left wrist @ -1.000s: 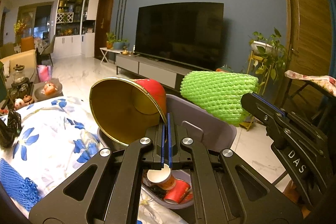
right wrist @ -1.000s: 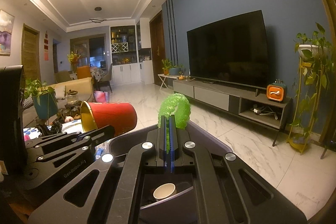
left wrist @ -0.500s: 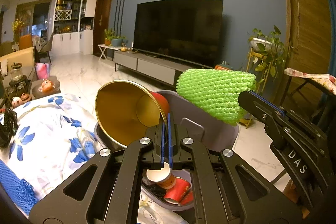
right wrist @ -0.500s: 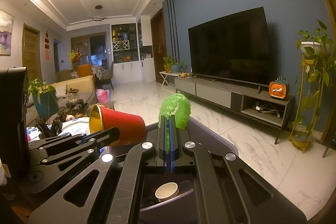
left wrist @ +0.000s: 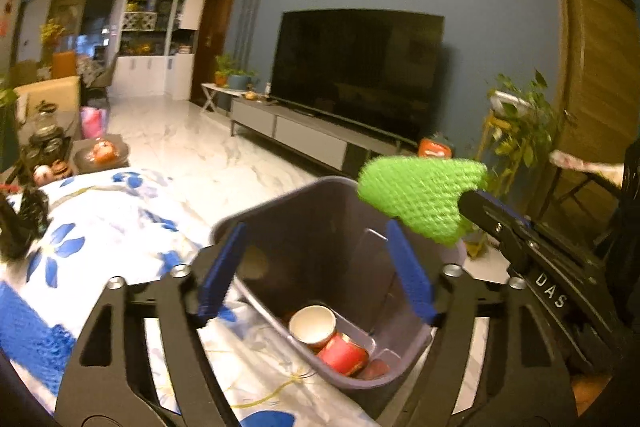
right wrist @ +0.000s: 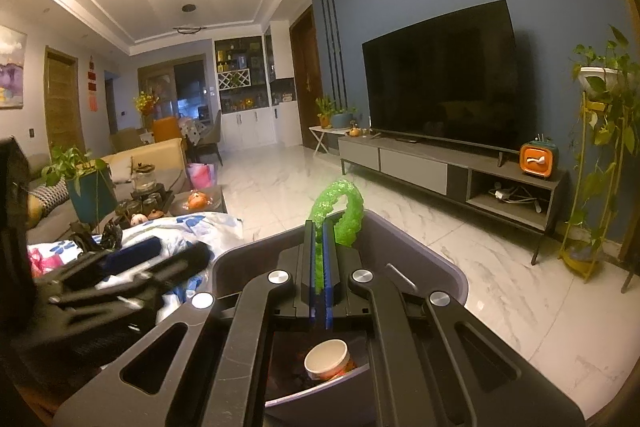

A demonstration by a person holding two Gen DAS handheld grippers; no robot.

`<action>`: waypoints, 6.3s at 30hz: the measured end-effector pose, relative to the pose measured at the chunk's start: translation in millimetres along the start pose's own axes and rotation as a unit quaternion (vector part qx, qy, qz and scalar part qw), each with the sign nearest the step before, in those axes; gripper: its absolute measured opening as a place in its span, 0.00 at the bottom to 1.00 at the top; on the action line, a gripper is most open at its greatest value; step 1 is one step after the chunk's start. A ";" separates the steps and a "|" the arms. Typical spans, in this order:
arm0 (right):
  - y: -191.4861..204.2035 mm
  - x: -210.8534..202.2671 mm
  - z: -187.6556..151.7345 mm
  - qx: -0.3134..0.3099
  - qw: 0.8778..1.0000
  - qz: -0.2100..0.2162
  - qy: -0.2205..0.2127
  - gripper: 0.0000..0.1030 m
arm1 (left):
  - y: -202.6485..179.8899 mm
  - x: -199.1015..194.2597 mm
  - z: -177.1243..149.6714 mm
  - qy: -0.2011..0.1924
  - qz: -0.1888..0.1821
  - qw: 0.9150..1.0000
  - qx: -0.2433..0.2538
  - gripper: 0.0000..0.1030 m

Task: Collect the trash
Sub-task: 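Open the left tool to drop the red cup while the right tool releases the green net, then move the left tool to the table and grasp the red-and-white snack wrapper, then grasp the pink plastic bag with the right tool, then carry the snack wrapper and pink bag over the grey bin with both tools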

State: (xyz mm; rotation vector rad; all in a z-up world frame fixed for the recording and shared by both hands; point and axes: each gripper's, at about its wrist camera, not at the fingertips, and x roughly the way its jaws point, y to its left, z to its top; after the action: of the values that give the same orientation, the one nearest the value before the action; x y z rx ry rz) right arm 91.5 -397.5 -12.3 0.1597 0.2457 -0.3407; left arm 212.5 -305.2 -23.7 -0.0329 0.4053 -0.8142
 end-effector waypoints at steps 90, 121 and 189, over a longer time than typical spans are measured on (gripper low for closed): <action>330.5 -28.3 -87.6 -0.105 0.955 0.269 0.062 0.84 | 202.5 -356.5 -87.4 -0.106 0.345 0.923 -0.133 0.04; 397.2 -16.9 -92.3 -0.157 0.931 0.316 0.096 0.03 | 226.3 -406.3 -82.6 -0.142 0.388 0.899 -0.147 0.04; 30.1 -26.6 -7.2 -0.034 0.998 -0.016 -0.045 0.03 | 35.9 -115.9 -0.9 -0.042 0.155 0.987 0.014 0.04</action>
State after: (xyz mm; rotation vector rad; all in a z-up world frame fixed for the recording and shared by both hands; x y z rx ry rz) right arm 76.1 -359.9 -8.7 0.0736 0.1701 -0.3701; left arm 166.2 -197.7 8.3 0.0225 0.3091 -0.5098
